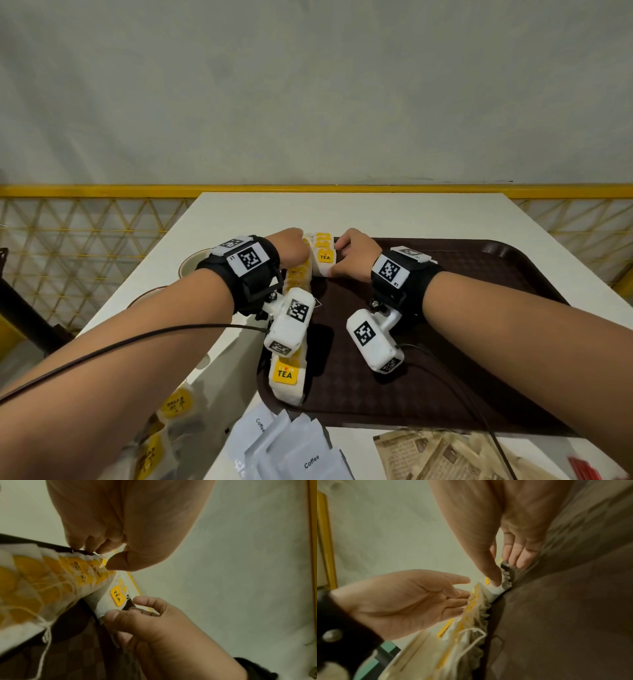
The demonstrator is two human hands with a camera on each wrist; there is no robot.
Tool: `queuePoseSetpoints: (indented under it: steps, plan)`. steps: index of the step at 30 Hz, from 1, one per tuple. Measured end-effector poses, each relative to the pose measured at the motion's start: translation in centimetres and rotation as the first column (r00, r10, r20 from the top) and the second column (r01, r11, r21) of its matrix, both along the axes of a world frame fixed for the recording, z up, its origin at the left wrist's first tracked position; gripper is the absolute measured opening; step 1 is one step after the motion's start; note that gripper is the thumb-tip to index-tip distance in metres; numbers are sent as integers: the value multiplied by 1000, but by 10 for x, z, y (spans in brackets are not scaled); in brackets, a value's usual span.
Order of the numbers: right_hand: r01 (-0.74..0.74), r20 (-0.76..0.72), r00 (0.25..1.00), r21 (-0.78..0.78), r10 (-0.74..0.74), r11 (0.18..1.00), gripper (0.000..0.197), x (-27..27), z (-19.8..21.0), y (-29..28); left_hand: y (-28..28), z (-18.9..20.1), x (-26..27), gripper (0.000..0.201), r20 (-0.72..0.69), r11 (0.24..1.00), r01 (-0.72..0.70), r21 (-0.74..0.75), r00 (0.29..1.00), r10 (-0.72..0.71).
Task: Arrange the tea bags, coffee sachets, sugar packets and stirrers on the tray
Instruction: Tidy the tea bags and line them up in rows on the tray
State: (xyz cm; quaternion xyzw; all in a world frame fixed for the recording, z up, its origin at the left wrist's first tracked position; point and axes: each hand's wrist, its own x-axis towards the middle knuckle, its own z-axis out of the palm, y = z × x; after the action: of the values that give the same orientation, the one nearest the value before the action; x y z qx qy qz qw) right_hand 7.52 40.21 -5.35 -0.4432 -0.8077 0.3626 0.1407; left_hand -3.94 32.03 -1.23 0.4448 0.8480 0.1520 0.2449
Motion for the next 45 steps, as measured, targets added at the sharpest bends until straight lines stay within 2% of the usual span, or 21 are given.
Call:
queuePoseSetpoints:
  steps: [9, 12, 15, 17, 19, 23, 25, 26, 27, 29, 30, 32, 34, 36, 37, 39, 41, 42, 45]
  plan:
    - [-76, 139, 988, 78, 65, 994, 40, -7, 11, 1, -1, 3, 1, 48, 26, 1000, -5, -30, 1000, 5]
    - [-67, 108, 992, 62, 60, 996, 38, -6, 9, 1, 0, 3, -1, 48, 29, 999, 7, -36, 1000, -6]
    - [8, 3, 1000, 17, -8, 1000, 31, -9, 5, 0, 0, 1, -2, 49, 32, 999, 5, -35, 999, -4]
    - [54, -97, 993, -54, -59, 997, 45, -14, 4, -4, 3, -2, -4, 49, 42, 999, -2, -35, 999, 3]
    - [60, -132, 988, -137, -78, 989, 62, -19, 6, -9, 6, -6, -5, 47, 35, 999, 6, -43, 999, -5]
    - [37, -90, 995, -167, -52, 985, 69, -24, 12, -14, 6, -5, -4, 42, 26, 998, 25, -54, 999, -23]
    - [60, -88, 993, -171, -75, 983, 72, -20, 17, -14, 3, -1, -3, 22, 23, 997, 42, -58, 999, -41]
    - [67, -103, 991, -174, -86, 983, 72, -17, 20, -15, 1, 2, -3, 21, 9, 998, 38, -49, 999, -38]
    - [72, -140, 985, -193, -101, 978, 72, -14, 24, -15, -3, 8, -4, 28, -12, 1000, 13, -23, 1000, -14]
    - [68, -262, 953, -300, -150, 952, 71, -5, 34, -21, -17, 24, -2, 20, 21, 998, -11, 65, 1000, 9]
    - [47, -334, 925, -371, -181, 927, 67, -1, 40, -27, -25, 31, -3, 22, 44, 992, 1, 125, 999, -7]
    - [-78, -470, 858, -517, -206, 852, 48, 10, 54, -52, -52, 47, -1, 36, 195, 971, -25, 238, 981, -22]
    - [-263, -511, 857, -551, -72, 792, 30, 22, 66, -85, -90, 60, 0, 33, 283, 963, 9, 270, 955, -88]
    - [-438, -426, 873, -475, 236, 763, 22, 32, 72, -119, -134, 64, -4, 28, 240, 967, 113, 229, 956, -169]
    - [-515, -340, 852, -415, 398, 750, 21, 34, 72, -136, -157, 62, -7, 24, 213, 968, 168, 187, 955, -207]
    - [-650, -65, 753, -226, 655, 725, 25, 35, 69, -167, -202, 55, -18, 17, 126, 962, 266, 61, 954, -271]
    - [-765, 206, 625, -28, 753, 643, 41, 29, 62, -194, -241, 45, -28, 20, -4, 949, 299, -94, 954, -301]
    - [-798, 289, 583, 29, 759, 601, 49, 26, 60, -206, -257, 41, -31, 25, -49, 945, 290, -150, 953, -300]
    - [-836, 357, 530, 69, 769, 544, 67, 6, 43, -229, -287, 30, -32, 44, -114, 926, 247, -287, 951, -289]
